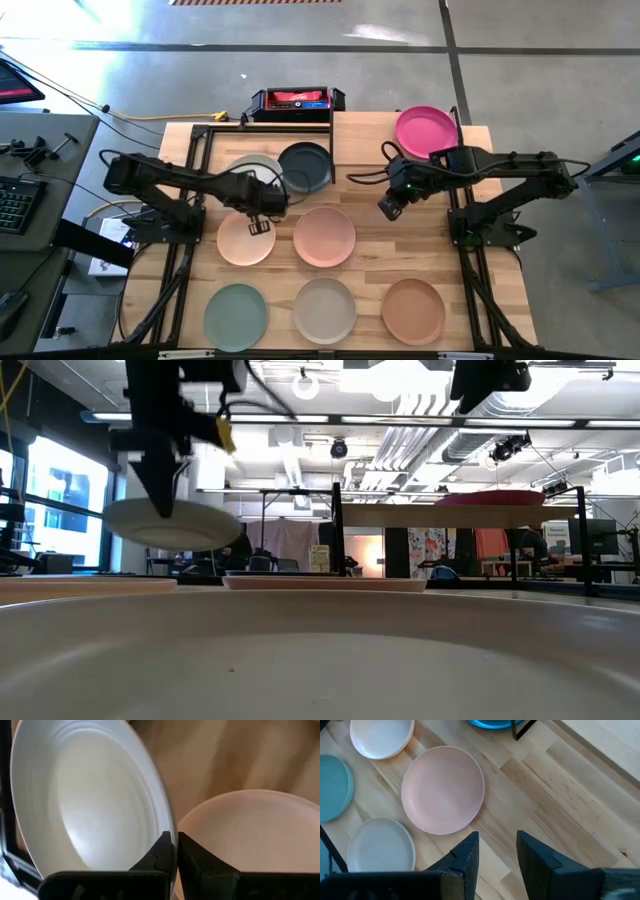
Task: Place and stack plates onto a shelf
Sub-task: Stack the white plate on top of the pink plate on the shelf
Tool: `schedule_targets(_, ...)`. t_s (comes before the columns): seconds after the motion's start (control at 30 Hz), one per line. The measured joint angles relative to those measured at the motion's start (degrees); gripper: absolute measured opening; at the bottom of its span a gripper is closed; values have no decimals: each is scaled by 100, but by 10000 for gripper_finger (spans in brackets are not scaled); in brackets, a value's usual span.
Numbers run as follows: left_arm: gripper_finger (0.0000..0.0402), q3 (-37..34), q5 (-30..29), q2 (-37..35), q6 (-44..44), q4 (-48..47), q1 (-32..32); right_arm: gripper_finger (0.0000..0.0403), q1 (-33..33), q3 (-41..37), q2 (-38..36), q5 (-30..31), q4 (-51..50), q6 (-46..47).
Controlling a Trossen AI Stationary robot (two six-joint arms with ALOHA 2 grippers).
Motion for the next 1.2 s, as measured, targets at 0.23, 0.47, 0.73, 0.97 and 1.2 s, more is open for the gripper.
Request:
schedule_targets(0.23,5,672,-447,0,791,-34,-682,110,0,0,0,0,2,633)
schedule_targets(0.47,5,1240,-596,-2,2049,-33,-1252,110,0,1,0,0,12,1399)
schedule_targets(0.73,5,1465,-591,-2,3335,-29,-1847,110,0,2,76,-3,465,1965)
schedule_targets(0.97,5,1486,-583,-2,3563,24,-2204,110,155,2,594,-100,1200,2034)
schedule_targets(1.2,5,1486,-583,28,3561,74,-2507,110,269,2,1189,-325,2015,2025)
